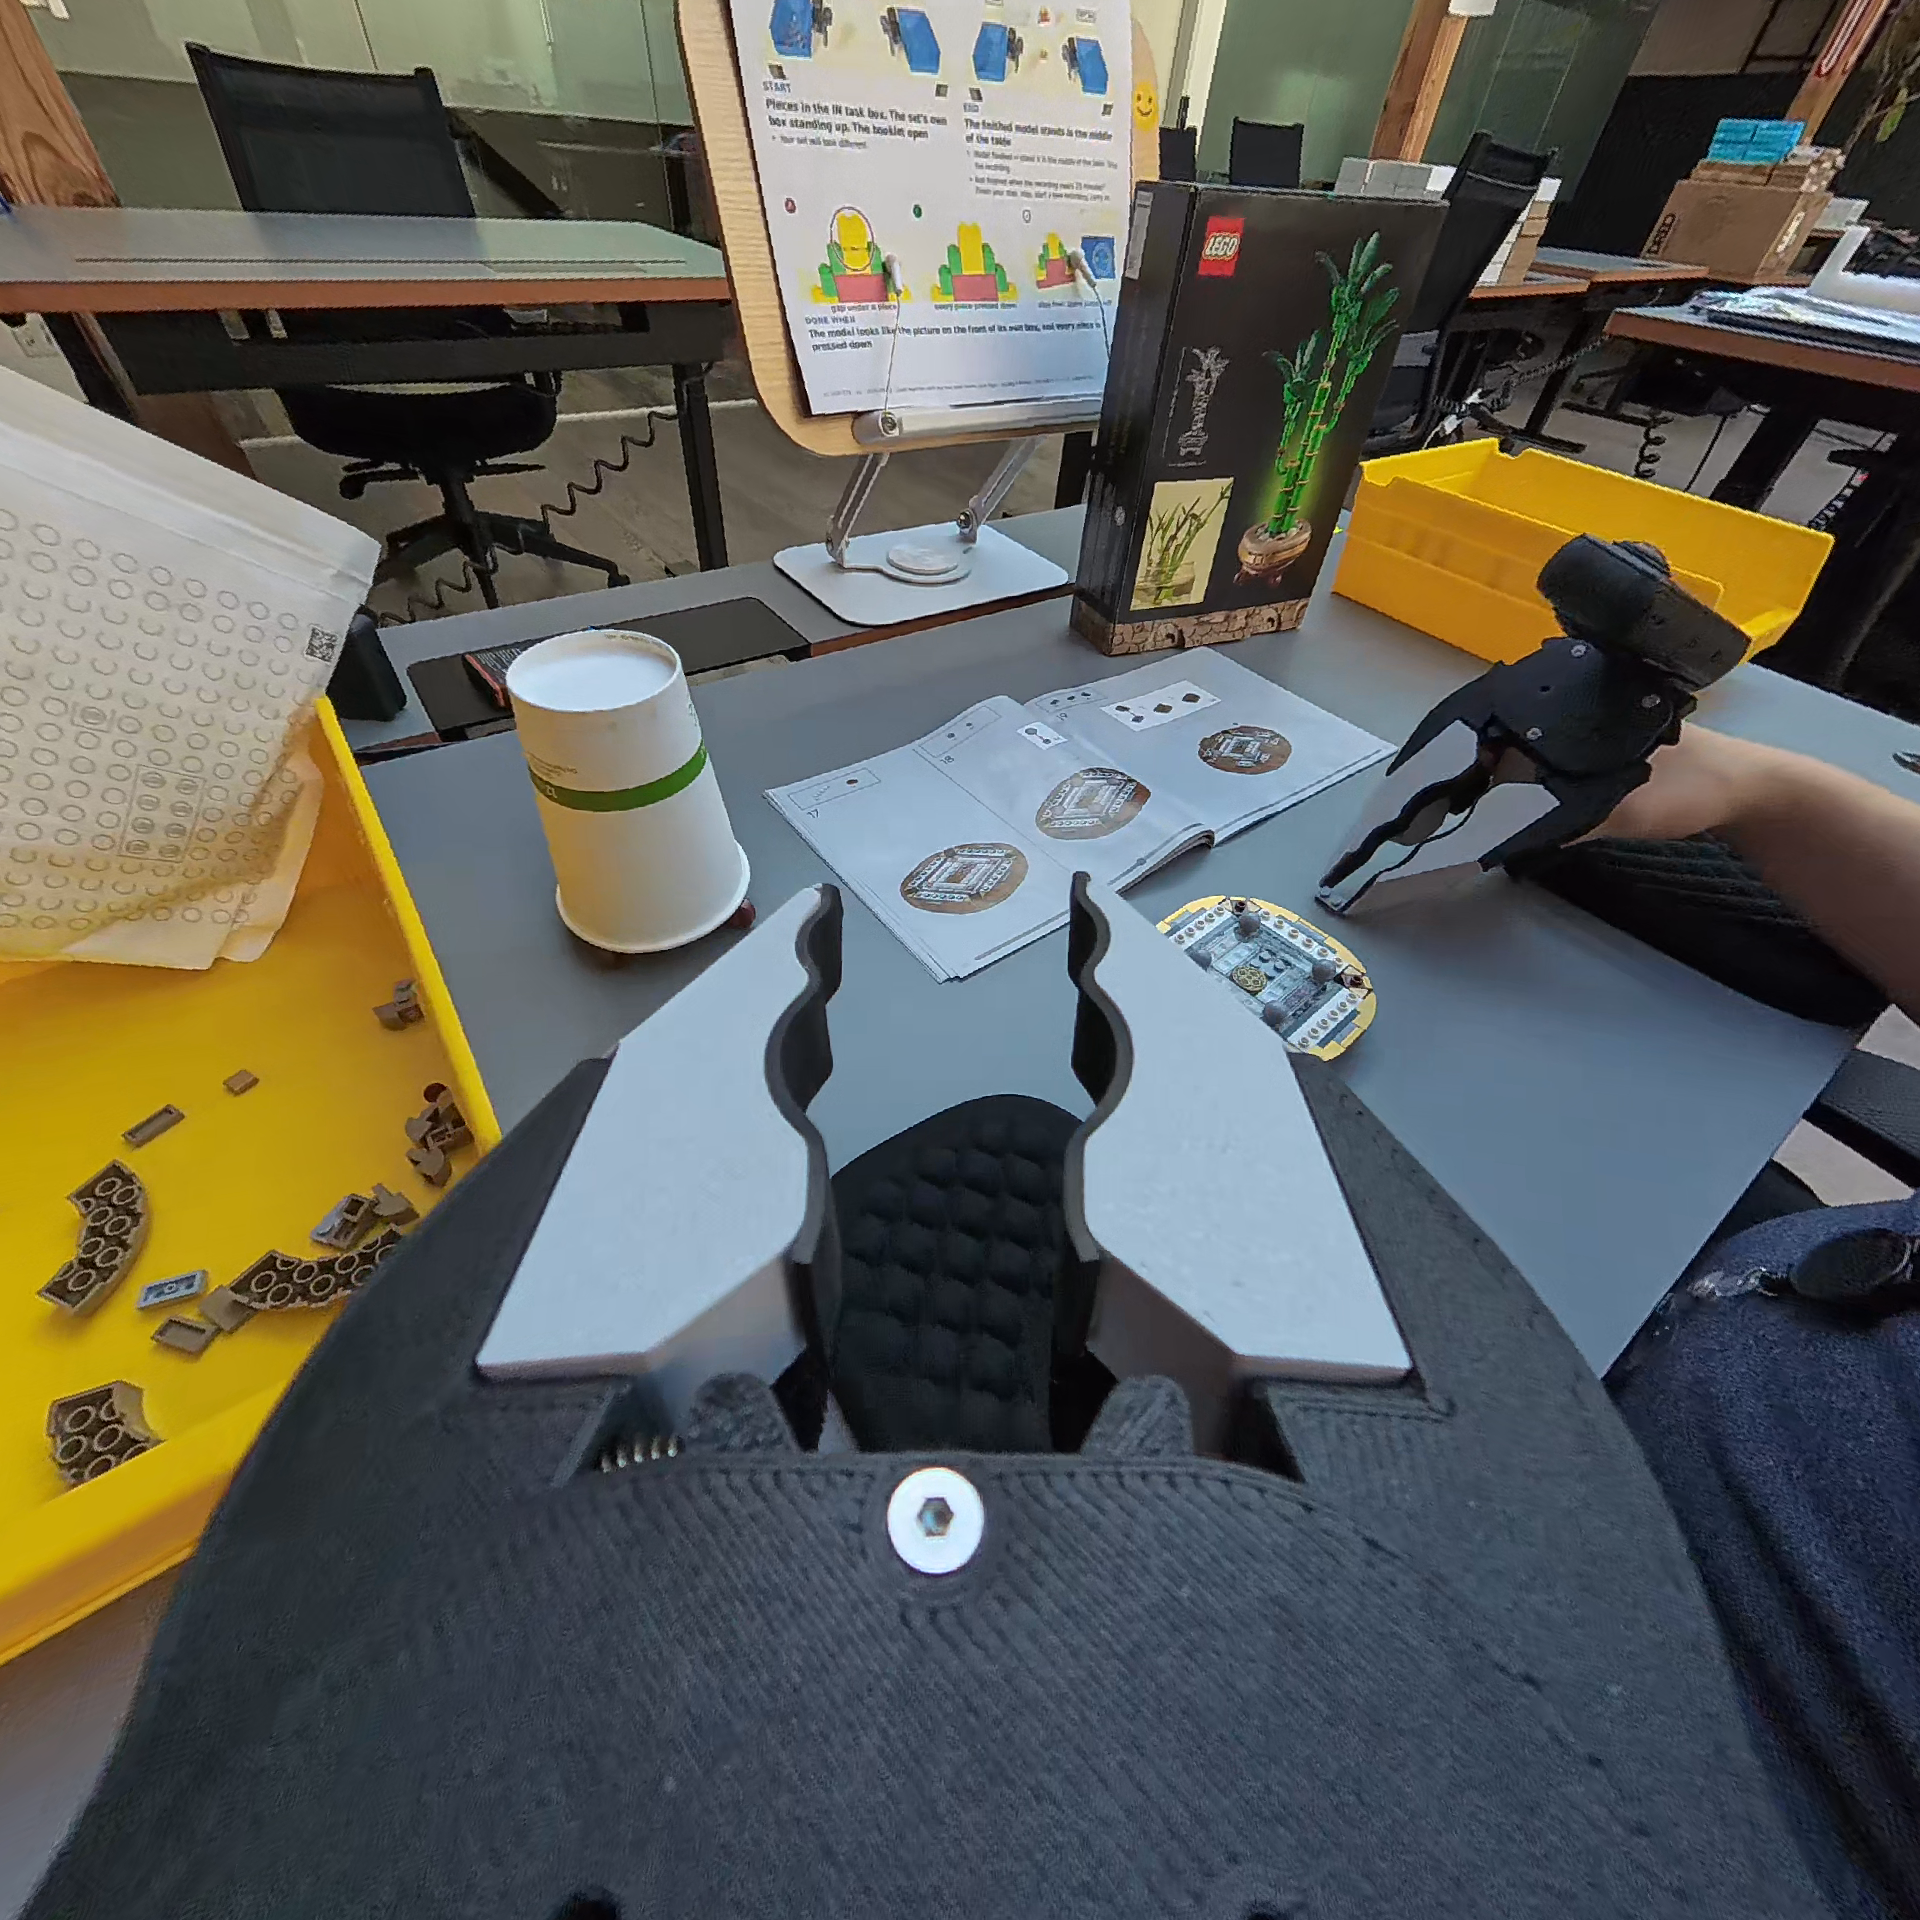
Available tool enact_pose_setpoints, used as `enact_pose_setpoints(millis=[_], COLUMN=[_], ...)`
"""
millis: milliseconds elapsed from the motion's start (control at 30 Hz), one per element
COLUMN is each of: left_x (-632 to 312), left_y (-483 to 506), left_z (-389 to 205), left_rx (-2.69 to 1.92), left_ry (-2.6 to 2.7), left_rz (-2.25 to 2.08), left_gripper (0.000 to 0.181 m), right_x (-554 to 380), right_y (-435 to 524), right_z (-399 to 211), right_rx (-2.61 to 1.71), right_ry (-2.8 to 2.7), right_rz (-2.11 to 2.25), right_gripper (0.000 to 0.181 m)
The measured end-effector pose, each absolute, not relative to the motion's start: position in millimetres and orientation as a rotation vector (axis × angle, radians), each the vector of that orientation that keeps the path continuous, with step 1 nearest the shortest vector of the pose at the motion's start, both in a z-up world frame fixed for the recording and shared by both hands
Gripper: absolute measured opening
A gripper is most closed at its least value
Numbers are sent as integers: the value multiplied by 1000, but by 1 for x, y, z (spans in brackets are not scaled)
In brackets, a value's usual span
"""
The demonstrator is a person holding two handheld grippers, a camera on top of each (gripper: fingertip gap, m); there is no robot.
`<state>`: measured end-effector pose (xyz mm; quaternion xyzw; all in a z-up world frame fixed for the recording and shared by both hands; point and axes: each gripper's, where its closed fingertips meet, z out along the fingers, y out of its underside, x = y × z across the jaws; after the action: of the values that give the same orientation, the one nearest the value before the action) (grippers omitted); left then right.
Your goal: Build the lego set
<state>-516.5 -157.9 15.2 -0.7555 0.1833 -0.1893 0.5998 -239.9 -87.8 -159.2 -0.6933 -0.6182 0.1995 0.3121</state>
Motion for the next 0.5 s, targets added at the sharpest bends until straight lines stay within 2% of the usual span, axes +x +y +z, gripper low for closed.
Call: enact_pose_setpoints(millis=[33, 500], left_x=[-518, -536], left_y=[-158, -155], left_z=[14, 12], left_rx=[-1753, -1756], left_ry=[422, 391], left_rz=[-435, -432], left_gripper=[42, 42], right_x=[-239, -237], right_y=[-88, -90], right_z=[-160, -160], right_rx=[-1847, -1864], right_ry=[-1629, -1612], right_rz=[531, 552], right_gripper=[15, 21])
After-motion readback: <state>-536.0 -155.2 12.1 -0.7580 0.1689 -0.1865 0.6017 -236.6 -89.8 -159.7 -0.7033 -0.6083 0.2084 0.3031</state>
